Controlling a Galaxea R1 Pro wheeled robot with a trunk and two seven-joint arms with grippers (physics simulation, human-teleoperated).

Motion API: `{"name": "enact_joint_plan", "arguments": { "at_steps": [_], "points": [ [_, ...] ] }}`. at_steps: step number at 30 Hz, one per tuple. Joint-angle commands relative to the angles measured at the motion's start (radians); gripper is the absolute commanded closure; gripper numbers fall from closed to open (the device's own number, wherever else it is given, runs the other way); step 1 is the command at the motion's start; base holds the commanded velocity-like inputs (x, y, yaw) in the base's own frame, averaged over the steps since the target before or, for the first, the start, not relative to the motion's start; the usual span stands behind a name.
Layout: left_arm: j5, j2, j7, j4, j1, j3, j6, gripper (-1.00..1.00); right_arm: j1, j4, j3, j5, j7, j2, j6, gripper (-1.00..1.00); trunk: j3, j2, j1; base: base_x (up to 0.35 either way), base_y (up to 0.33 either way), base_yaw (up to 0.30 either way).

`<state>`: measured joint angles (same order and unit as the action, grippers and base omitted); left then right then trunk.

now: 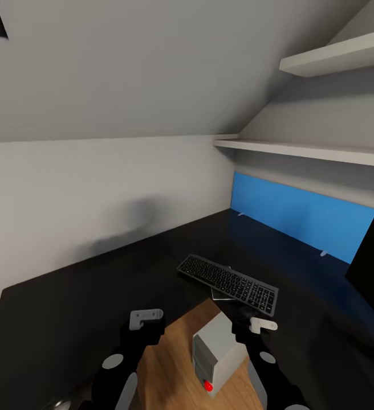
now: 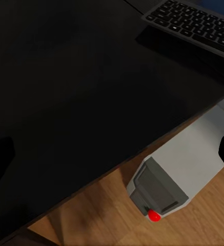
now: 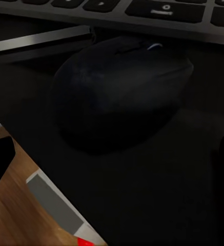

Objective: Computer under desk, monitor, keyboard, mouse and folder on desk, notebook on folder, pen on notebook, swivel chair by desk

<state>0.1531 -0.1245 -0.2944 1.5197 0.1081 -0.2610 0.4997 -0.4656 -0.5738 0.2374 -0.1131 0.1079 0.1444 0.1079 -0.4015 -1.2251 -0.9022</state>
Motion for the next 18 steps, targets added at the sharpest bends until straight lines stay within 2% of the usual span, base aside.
{"name": "enact_joint_plan", "arguments": {
  "at_steps": [1, 18],
  "points": [
    [0.01, 0.0, -0.009, 0.001, 0.001, -0.002, 0.003, -1.0, -0.001, 0.001, 0.007, -0.008, 0.0, 0.001, 0.002, -1.0, -0.001, -0.001, 0.0, 0.0, 0.0, 0.0],
    [0.01, 0.001, -0.009, 0.001, 0.001, -0.002, 0.003, -1.0, -0.001, 0.003, 0.007, -0.008, 0.006, 0.001, -0.014, -1.0, -0.001, -0.001, 0.0, 0.0, 0.0, 0.0]
  ]
}}
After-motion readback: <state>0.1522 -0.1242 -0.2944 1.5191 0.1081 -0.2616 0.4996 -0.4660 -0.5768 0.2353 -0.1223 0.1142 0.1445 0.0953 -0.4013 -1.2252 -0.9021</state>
